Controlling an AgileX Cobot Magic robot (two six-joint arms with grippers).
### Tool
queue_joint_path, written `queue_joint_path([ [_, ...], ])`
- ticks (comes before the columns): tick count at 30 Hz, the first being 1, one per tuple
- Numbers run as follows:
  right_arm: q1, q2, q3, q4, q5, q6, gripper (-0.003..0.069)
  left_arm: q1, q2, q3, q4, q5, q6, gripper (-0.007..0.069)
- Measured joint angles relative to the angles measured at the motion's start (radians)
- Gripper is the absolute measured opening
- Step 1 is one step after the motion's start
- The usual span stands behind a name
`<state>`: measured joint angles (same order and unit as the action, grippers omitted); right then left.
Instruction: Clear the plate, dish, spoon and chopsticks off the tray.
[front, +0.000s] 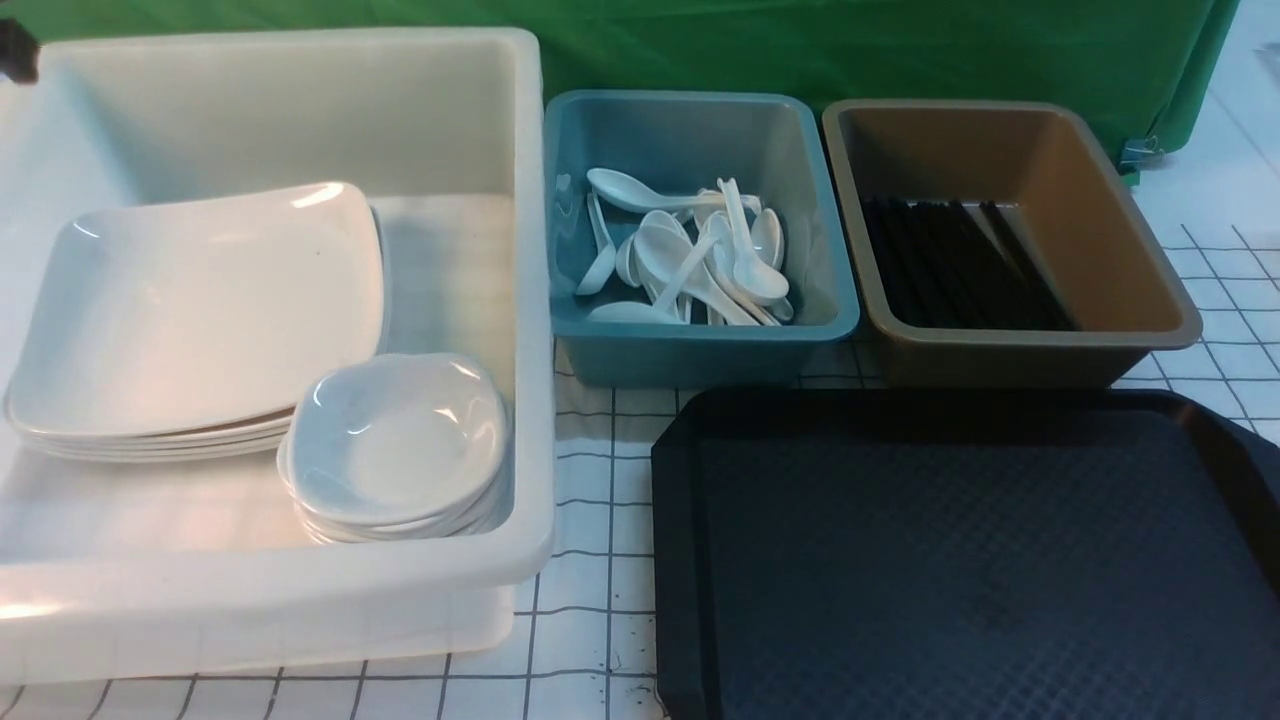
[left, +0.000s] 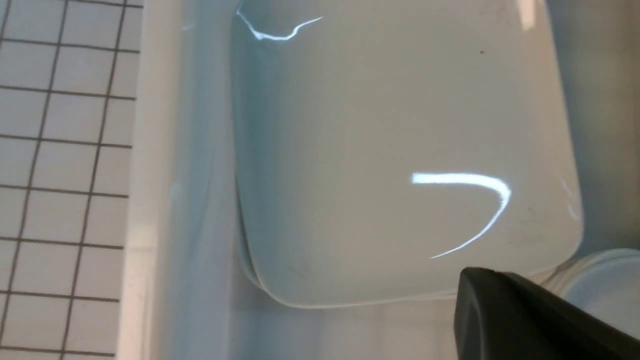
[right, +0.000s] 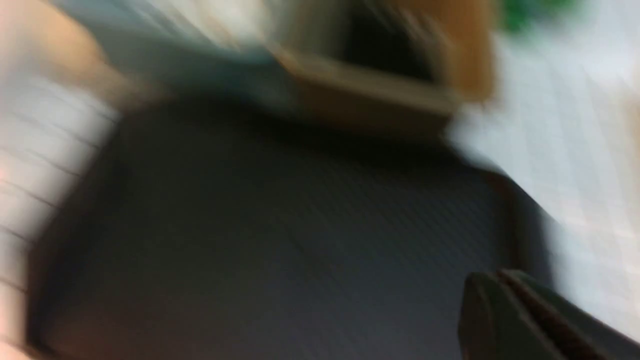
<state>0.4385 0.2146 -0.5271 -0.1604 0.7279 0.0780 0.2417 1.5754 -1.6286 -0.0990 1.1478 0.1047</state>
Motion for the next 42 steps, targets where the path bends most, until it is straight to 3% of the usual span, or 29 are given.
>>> queue_joint_path([
  [4, 0.000, -0.001, 0.130, 0.073, -0.288, -0.018, -0.0002, 0.000, -0.009, 0.001, -0.047, 0.000, 0.031, -0.0001],
  [10, 0.000, -0.001, 0.192, 0.088, -0.444, -0.021, 0.0000, 0.000, -0.009, 0.001, -0.082, 0.000, 0.078, -0.0001],
  [16, 0.000, -0.001, 0.195, 0.089, -0.461, -0.022, 0.0010, 0.000, -0.009, 0.001, -0.088, 0.008, 0.079, -0.0001],
  [25, 0.000, -0.001, 0.200, 0.089, -0.464, -0.023, 0.0027, 0.000, -0.016, 0.001, -0.236, 0.071, 0.079, -0.0001],
  [34, -0.001, -0.028, 0.307, 0.079, -0.480, -0.023, 0.0050, 0.000, -0.026, 0.001, -0.249, 0.074, 0.079, -0.0001],
  [37, -0.028, -0.056, 0.377, 0.049, -0.460, -0.024, 0.0051, 0.000, -0.026, 0.001, -0.249, 0.074, 0.079, -0.0001],
  [42, -0.158, -0.128, 0.452, 0.036, -0.430, -0.024, 0.0057, 0.000, -0.026, 0.001, -0.249, 0.074, 0.079, -0.0001],
])
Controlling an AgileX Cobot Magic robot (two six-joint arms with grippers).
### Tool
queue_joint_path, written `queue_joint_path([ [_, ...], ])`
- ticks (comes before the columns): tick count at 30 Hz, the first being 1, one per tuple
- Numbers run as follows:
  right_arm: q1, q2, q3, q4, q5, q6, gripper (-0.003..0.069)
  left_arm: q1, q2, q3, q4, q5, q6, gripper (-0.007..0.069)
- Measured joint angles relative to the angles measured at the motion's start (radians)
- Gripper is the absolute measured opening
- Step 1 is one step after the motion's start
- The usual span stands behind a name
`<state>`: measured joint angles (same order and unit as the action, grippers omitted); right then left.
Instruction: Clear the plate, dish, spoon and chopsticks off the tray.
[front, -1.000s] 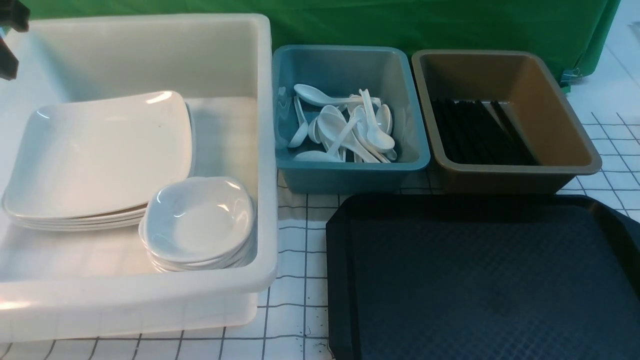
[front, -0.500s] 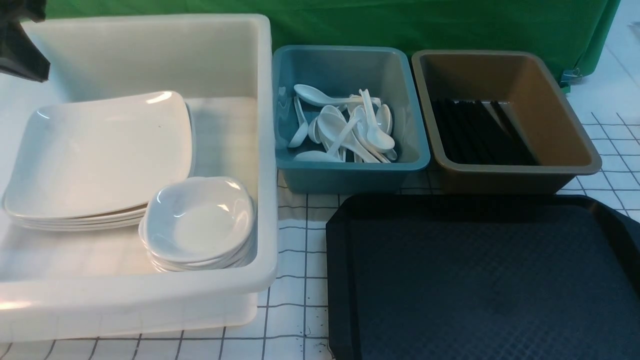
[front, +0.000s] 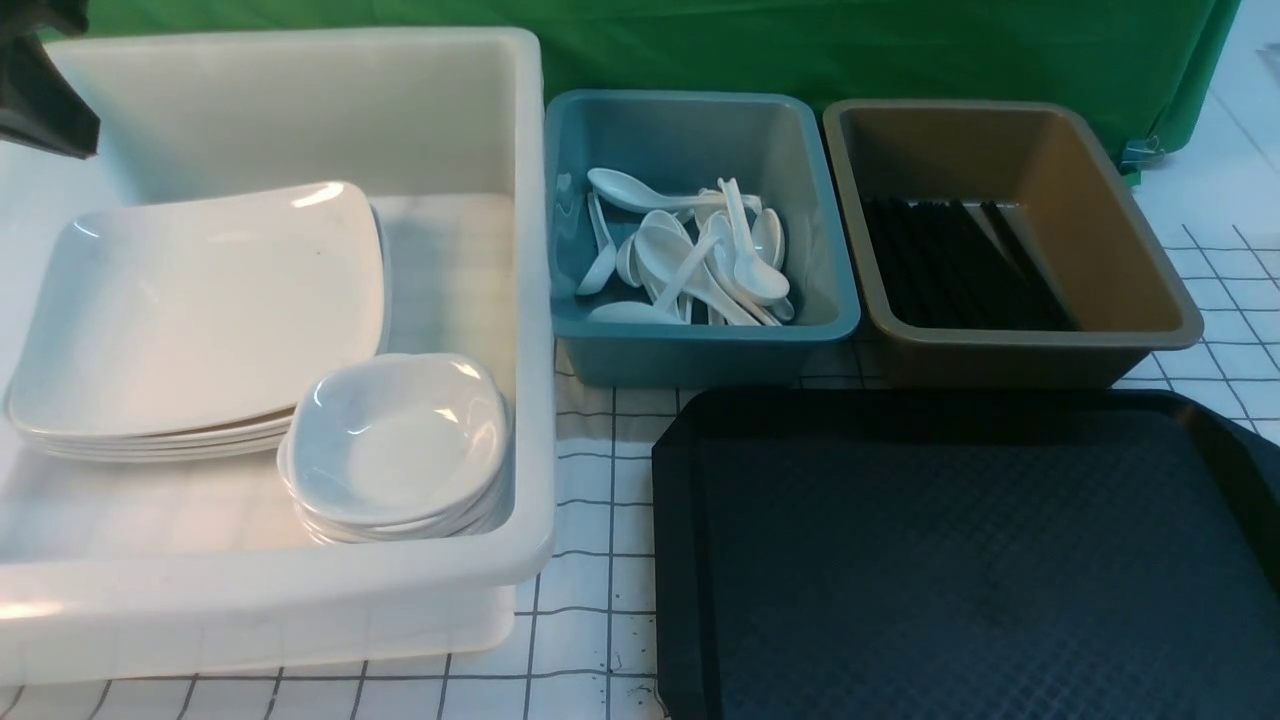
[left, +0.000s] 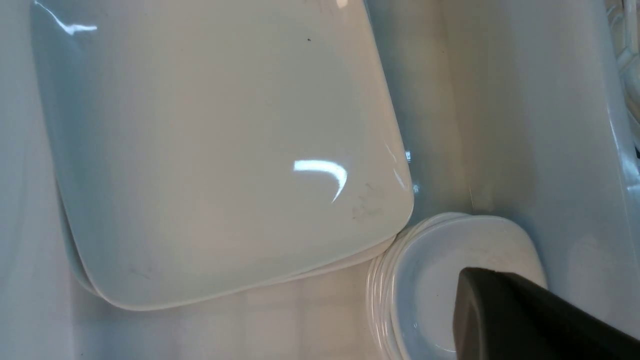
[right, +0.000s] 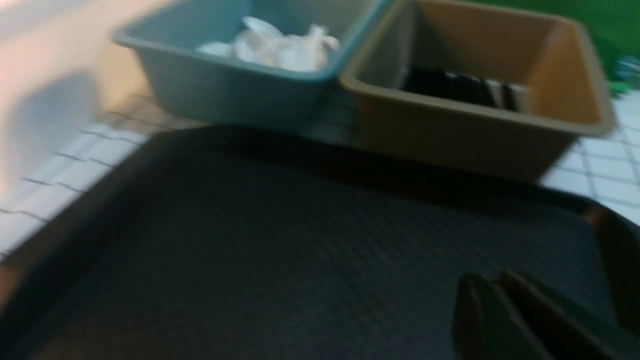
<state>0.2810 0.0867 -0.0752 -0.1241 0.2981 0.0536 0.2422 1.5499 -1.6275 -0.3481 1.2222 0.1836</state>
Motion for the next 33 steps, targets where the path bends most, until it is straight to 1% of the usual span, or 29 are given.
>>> queue_joint_path([
  [1, -0.019, -0.010, 0.005, 0.000, 0.000, 0.000, 0.0058, 0.000, 0.000, 0.000, 0.000, 0.000, 0.000, -0.0001],
  [2, -0.066, -0.031, 0.015, -0.001, 0.001, 0.000, 0.0064, 0.000, 0.000, 0.000, 0.000, 0.000, 0.002, -0.0001],
  [5, -0.164, -0.057, 0.040, -0.002, -0.004, 0.000, 0.0070, 0.000, 0.000, 0.000, 0.000, 0.000, 0.019, -0.0001],
  [6, -0.164, -0.057, 0.041, -0.002, -0.005, 0.000, 0.0071, 0.000, 0.000, 0.000, 0.000, 0.000, 0.020, -0.0001],
  [7, -0.209, -0.064, 0.054, -0.002, -0.007, 0.000, 0.0071, 0.000, 0.000, 0.000, 0.000, 0.000, 0.028, -0.0001],
  [11, -0.263, -0.075, 0.081, -0.002, -0.016, 0.001, 0.0079, 0.000, -0.009, 0.000, 0.000, 0.000, 0.048, -0.0001],
  [15, -0.268, -0.084, 0.081, -0.002, -0.043, 0.001, 0.0085, 0.000, -0.030, 0.002, 0.000, 0.001, 0.051, -0.0001],
  [20, -0.268, -0.084, 0.081, -0.002, -0.057, 0.000, 0.0101, 0.000, -0.135, 0.058, -0.008, -0.004, 0.054, -0.0001],
  [23, -0.268, -0.084, 0.081, -0.002, -0.057, 0.001, 0.0108, 0.000, -0.265, 0.174, -0.068, -0.005, 0.082, -0.0001],
  [24, -0.268, -0.084, 0.081, -0.002, -0.057, 0.001, 0.0109, 0.000, -0.274, 0.182, -0.074, -0.005, 0.087, -0.0001],
  [28, -0.268, -0.084, 0.081, -0.002, -0.057, 0.001, 0.0130, 0.000, -0.457, 0.351, -0.096, -0.011, 0.113, -0.0001],
  [31, -0.268, -0.084, 0.081, -0.002, -0.057, 0.000, 0.0143, 0.000, -0.659, 0.525, -0.118, -0.078, 0.120, -0.0001],
  [32, -0.268, -0.084, 0.081, -0.002, -0.057, 0.000, 0.0143, 0.000, -0.672, 0.536, -0.121, -0.078, 0.120, -0.0001],
  [33, -0.268, -0.084, 0.081, -0.002, -0.057, 0.000, 0.0147, 0.000, -0.758, 0.613, -0.147, -0.126, 0.121, -0.0001],
])
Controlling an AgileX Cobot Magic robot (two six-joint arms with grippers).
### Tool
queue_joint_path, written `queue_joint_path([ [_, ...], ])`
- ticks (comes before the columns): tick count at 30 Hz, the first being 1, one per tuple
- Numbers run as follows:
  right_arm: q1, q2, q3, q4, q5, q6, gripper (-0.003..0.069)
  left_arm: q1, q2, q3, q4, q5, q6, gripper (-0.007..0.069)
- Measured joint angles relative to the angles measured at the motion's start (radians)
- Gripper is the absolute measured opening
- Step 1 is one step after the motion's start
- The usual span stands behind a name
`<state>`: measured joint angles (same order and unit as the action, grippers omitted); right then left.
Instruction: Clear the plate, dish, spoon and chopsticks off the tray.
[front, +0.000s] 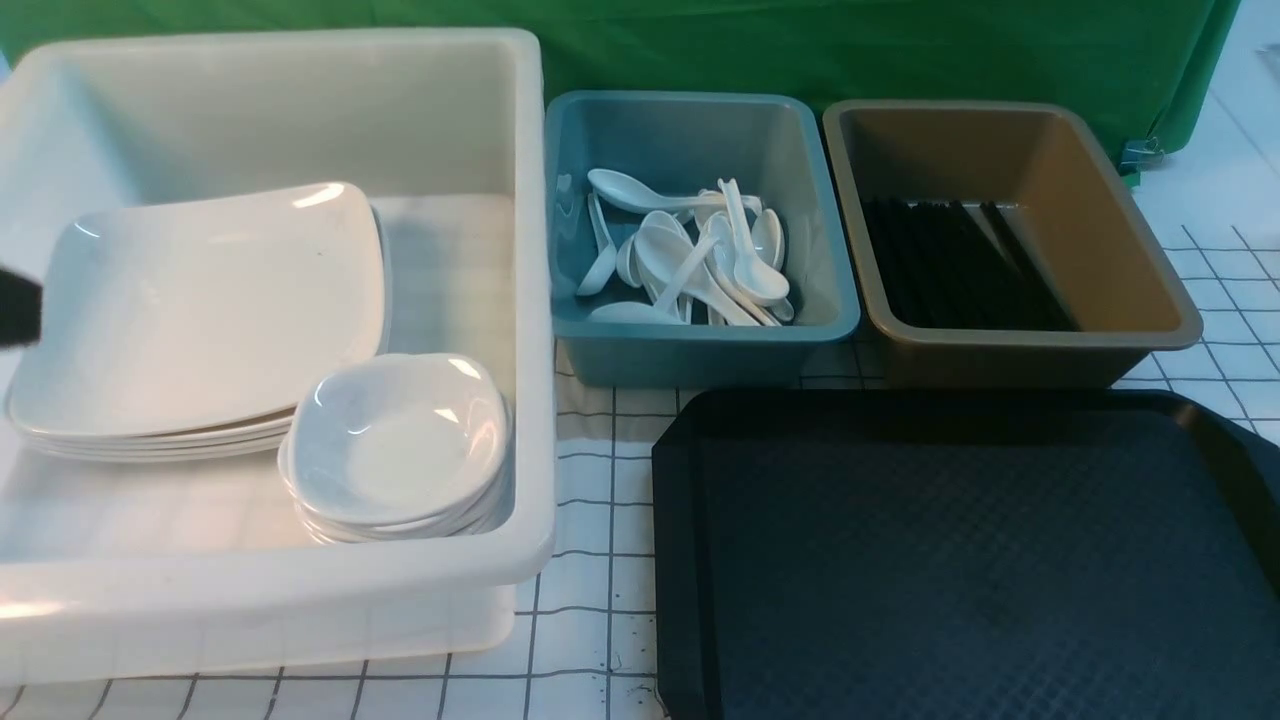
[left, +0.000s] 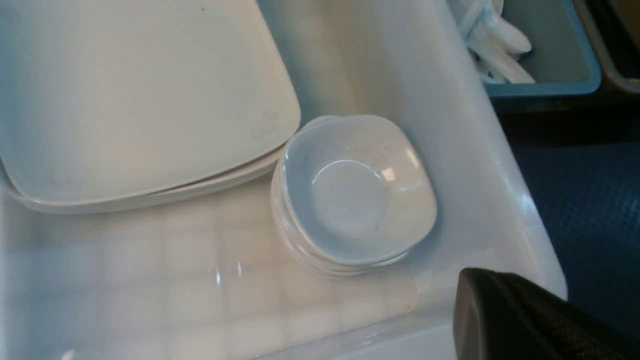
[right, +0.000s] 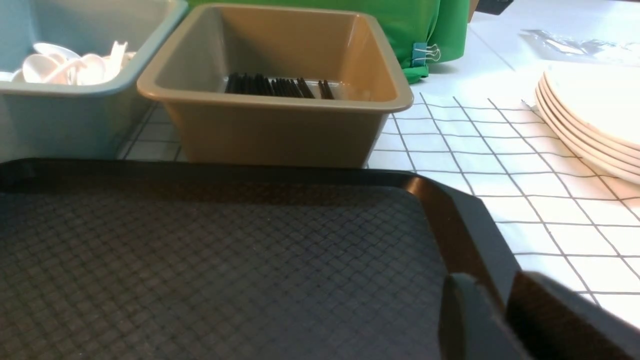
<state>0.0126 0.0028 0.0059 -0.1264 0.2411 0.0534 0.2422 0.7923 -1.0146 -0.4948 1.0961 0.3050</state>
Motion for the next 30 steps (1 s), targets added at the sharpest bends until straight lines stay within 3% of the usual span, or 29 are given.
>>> queue_joint_path([
  [9, 0.000, 0.000, 0.000, 0.000, -0.001, 0.001, 0.0174, 0.000, -0.433, 0.444, -0.179, -0.471, 0.002, -0.0001],
  [15, 0.000, 0.000, 0.000, 0.000, -0.001, 0.001, 0.0183, 0.000, -0.523, 0.536, -0.217, -0.541, 0.002, 0.0002],
  [18, 0.000, 0.000, 0.000, 0.000, -0.001, 0.000, 0.0188, 0.000, -0.529, 0.562, -0.197, -0.541, 0.002, 0.0003],
  [25, 0.000, 0.000, 0.000, 0.000, -0.001, 0.000, 0.0204, 0.000, -0.529, 0.577, 0.047, -0.562, 0.003, 0.0003],
  [30, 0.000, 0.000, 0.000, 0.000, -0.001, 0.000, 0.0218, 0.000, -0.541, 0.620, 0.091, -0.656, -0.003, 0.0004],
])
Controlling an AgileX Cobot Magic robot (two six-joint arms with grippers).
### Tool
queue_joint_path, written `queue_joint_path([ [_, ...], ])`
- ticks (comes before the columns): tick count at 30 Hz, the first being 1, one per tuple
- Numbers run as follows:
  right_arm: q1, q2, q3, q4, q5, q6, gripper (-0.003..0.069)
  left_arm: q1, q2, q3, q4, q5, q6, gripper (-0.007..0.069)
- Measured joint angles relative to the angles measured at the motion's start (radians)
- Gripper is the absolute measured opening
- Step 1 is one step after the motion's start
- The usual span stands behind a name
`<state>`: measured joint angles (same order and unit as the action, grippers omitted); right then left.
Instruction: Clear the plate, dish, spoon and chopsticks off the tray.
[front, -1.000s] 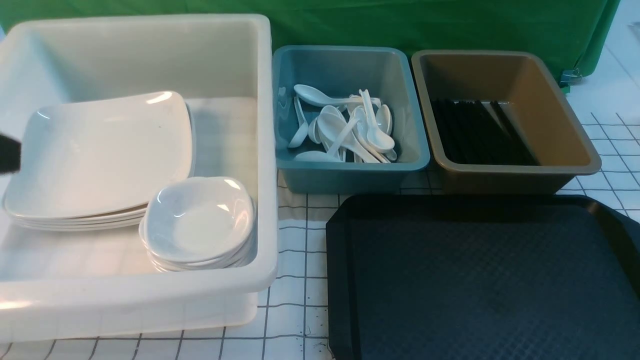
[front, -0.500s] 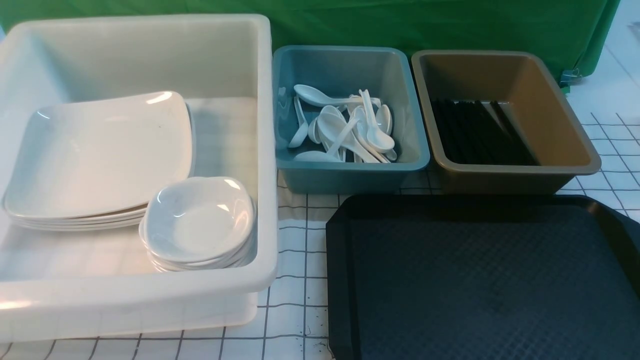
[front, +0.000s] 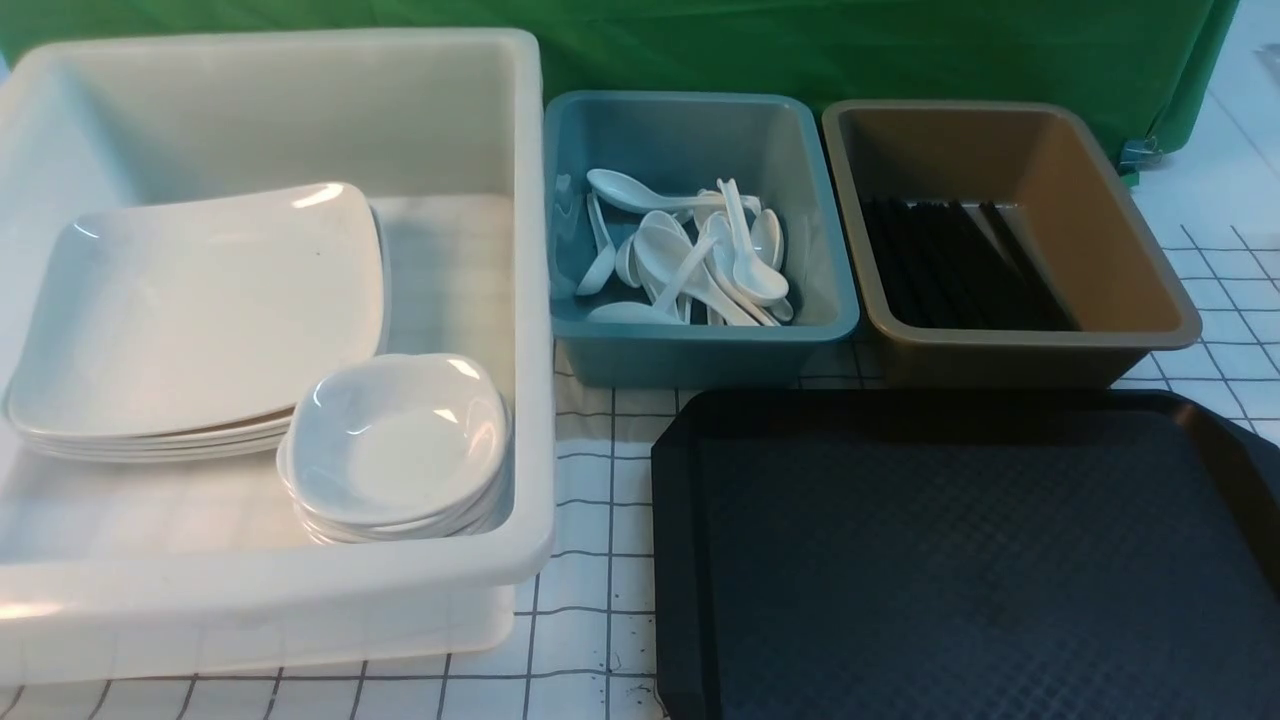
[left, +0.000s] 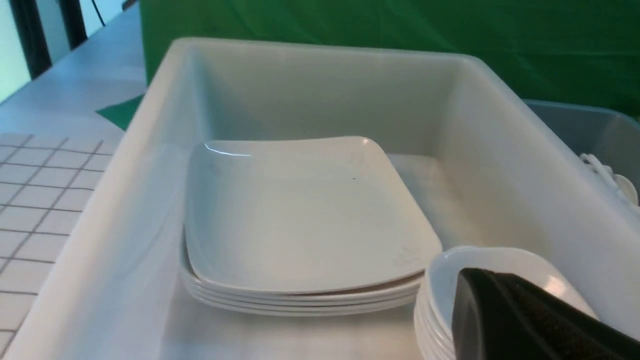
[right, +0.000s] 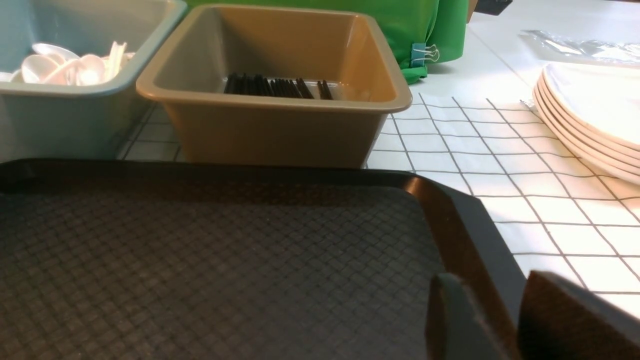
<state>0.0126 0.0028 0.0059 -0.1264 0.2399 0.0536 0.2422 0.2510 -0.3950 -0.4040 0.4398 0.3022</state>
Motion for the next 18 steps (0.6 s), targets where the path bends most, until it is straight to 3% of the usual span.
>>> queue_joint_path([
  [2, 0.000, 0.000, 0.000, 0.000, 0.000, 0.000, 0.0221, -0.003, -0.016, 0.027, 0.015, -0.038, -0.022, 0.0004],
  [8, 0.000, 0.000, 0.000, 0.000, 0.000, 0.000, 0.0235, -0.093, -0.130, 0.232, 0.214, -0.182, -0.252, 0.0004],
  [12, 0.000, 0.000, 0.000, 0.000, 0.000, 0.000, 0.0237, -0.167, -0.201, 0.331, 0.301, -0.188, -0.285, 0.0005],
  [18, 0.000, 0.000, 0.000, 0.000, -0.001, 0.000, 0.0239, -0.239, -0.251, 0.400, 0.328, -0.204, -0.290, 0.0005],
])
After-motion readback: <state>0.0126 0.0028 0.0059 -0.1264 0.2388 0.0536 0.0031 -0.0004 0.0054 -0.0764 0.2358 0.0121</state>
